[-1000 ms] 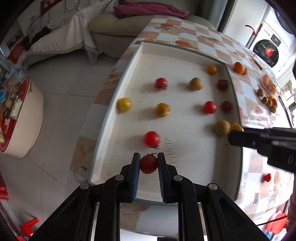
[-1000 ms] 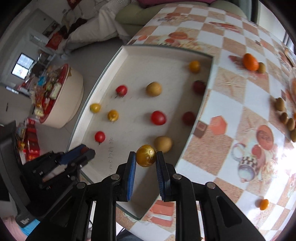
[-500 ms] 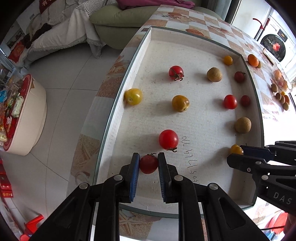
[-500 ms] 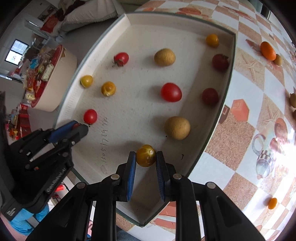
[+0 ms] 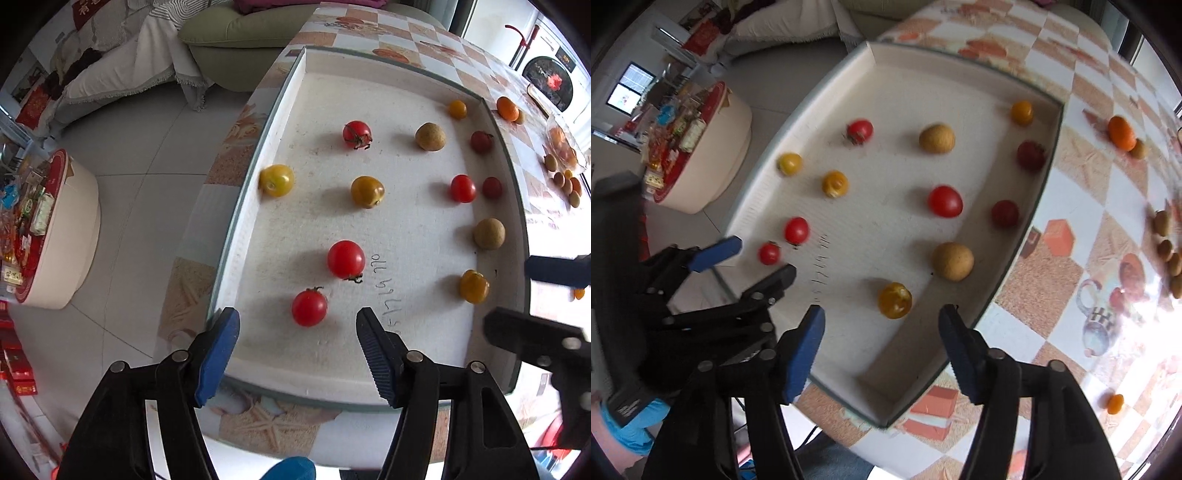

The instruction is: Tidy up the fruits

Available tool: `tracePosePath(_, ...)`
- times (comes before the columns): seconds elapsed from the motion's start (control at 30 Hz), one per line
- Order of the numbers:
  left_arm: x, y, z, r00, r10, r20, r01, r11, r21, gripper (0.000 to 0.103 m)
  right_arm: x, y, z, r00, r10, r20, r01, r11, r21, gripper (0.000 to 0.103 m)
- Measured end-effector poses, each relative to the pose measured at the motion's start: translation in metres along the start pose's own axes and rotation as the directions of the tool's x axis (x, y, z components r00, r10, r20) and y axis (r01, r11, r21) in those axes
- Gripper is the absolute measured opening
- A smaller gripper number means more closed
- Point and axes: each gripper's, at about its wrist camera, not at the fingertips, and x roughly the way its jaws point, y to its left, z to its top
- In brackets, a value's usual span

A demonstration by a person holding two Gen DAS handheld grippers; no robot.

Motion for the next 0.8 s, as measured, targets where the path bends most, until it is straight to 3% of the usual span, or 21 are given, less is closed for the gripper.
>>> tracePosePath(0.03,-0.003,0.0,0.0,1.0,-0.009,0.002,0.009,1.0,0.002,0.077,-0.005,0.001,0.0,1.0,-0.006,0.005,0.006,1.0,0.003,0.081)
tracePosePath(0.1,-0.014,0.001,-0.002,0.999,-0.04,0.016,0.04,0.999,0.005,0.102,-0.016,-0.001,-0.002,1.0,-0.026,0.013,0.025,0.999,0.023,0.084)
tracePosePath(0.17,-0.025,-0.002,-0.003,0.999,-0.015,0.037,0.015,1.0,0.026,0.102,-0.025,-0.004,-0.004,0.999,-0.036,0.013,0.036,0.998,0.045,0.086)
tracePosePath(0.27,-0.036,-0.006,-0.003,1.0,-0.007,0.031,0.005,0.998,0.058,0.102,-0.041,-0.009,-0.006,0.997,-0.072,0.024,0.071,0.995,0.069,0.103)
tracePosePath(0.37,-0.055,-0.011,-0.002,0.998,-0.02,0.054,0.015,0.997,0.078,0.102,-0.055,-0.014,-0.007,0.996,-0.084,0.01,0.083,0.992,0.096,0.103)
tracePosePath(0.5,-0.08,-0.024,0.001,0.997,0.016,0.081,-0.027,0.991,0.133,0.102,-0.074,-0.014,-0.008,0.993,-0.121,-0.006,0.121,0.988,0.093,0.103)
tracePosePath(0.8,-0.101,-0.045,0.012,0.999,0.03,0.03,-0.037,0.965,0.261,0.102,-0.11,-0.003,-0.02,0.976,-0.209,0.058,0.208,0.978,0.026,0.103)
